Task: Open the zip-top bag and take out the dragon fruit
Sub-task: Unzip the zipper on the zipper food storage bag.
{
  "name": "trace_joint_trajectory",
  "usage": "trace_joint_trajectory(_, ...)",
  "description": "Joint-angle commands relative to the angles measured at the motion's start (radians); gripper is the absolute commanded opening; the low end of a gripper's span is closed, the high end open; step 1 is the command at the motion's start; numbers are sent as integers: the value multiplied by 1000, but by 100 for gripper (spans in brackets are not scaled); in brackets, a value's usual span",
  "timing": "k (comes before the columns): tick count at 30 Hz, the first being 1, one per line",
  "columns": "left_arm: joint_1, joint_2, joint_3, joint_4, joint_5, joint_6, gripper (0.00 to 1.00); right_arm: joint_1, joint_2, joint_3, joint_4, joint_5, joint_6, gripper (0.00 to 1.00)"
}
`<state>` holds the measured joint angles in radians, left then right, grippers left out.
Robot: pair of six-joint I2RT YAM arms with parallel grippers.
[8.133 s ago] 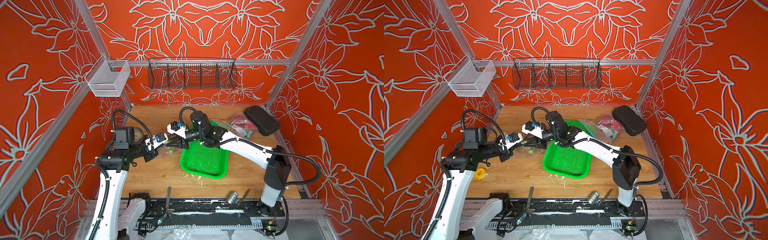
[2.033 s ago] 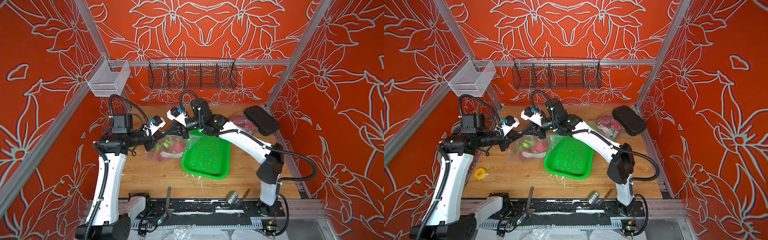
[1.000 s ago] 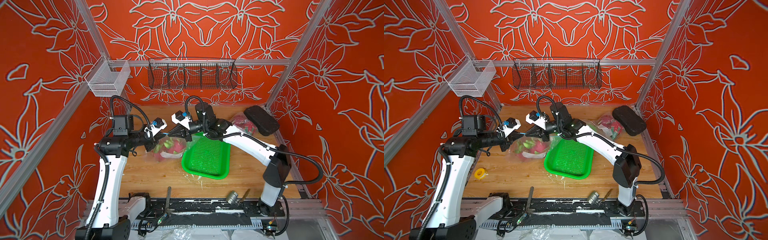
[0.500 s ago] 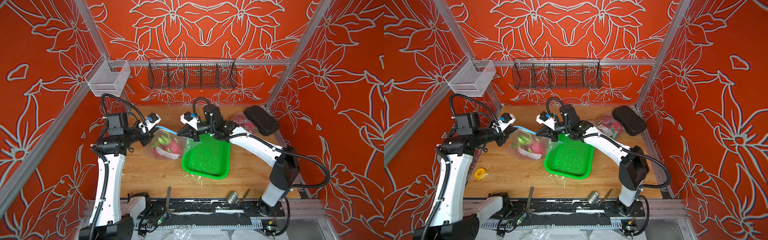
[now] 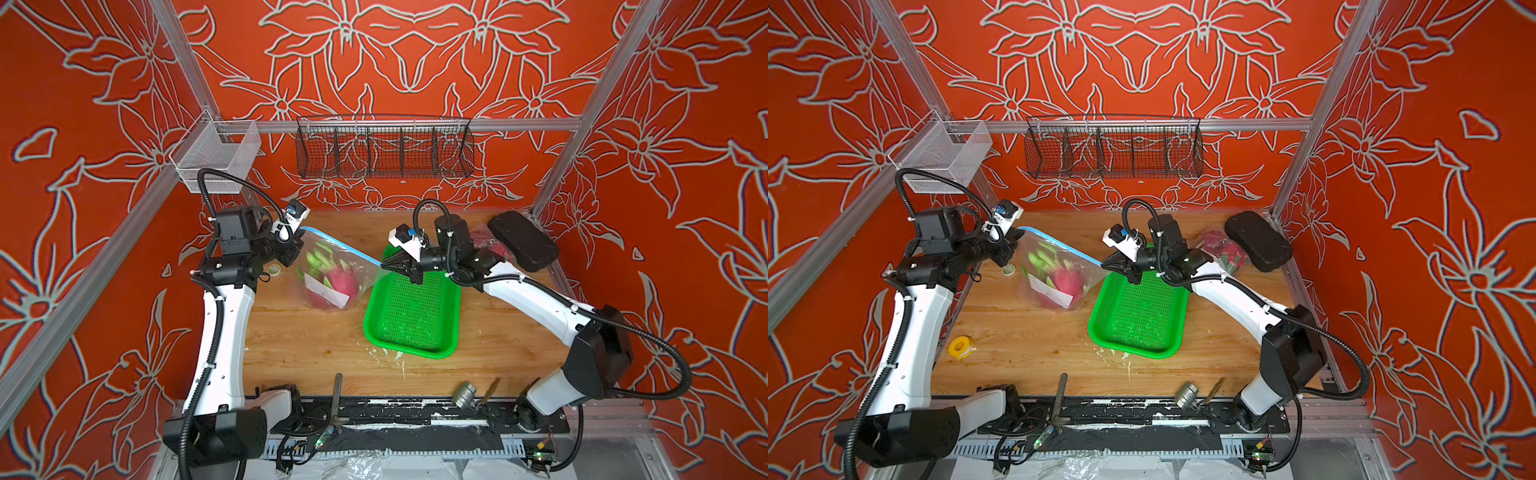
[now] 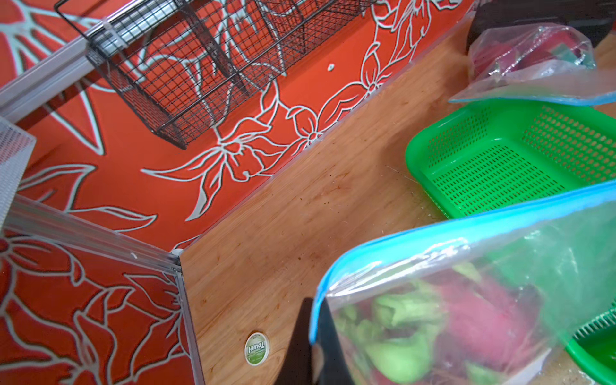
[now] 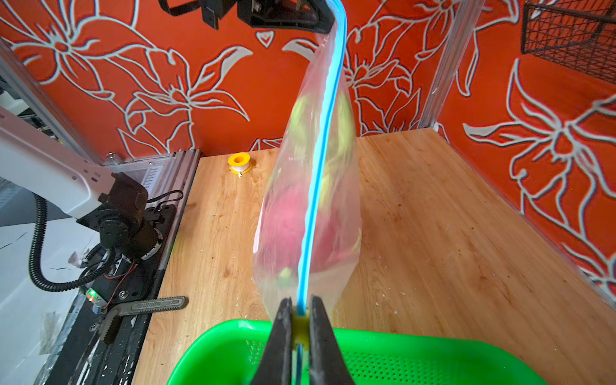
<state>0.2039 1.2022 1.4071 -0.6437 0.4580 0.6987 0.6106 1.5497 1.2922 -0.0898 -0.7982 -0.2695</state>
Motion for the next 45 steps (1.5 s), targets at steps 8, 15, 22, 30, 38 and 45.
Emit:
trace_joint_trajectory(8,9,44,144,100,-44,-152,0,-34,-61,-48,168,89,91,12)
trace_joint_trajectory(15,-7,-56,-34,-134,177,26,0,18,-66,-135,134,150,24,23)
trace_joint_trajectory(22,-8,-173,-275,-222,192,223,0,113,-134,-266,116,234,-58,64)
trace_joint_trajectory(30,-8,-204,-242,-331,263,254,0,117,-16,-56,5,201,-82,75)
trace_joint_trajectory(38,-8,-247,-275,-338,251,285,0,153,86,4,-74,163,-142,74)
trace_joint_trajectory(45,-8,-252,-281,-342,248,291,0,153,166,41,-53,139,-115,69)
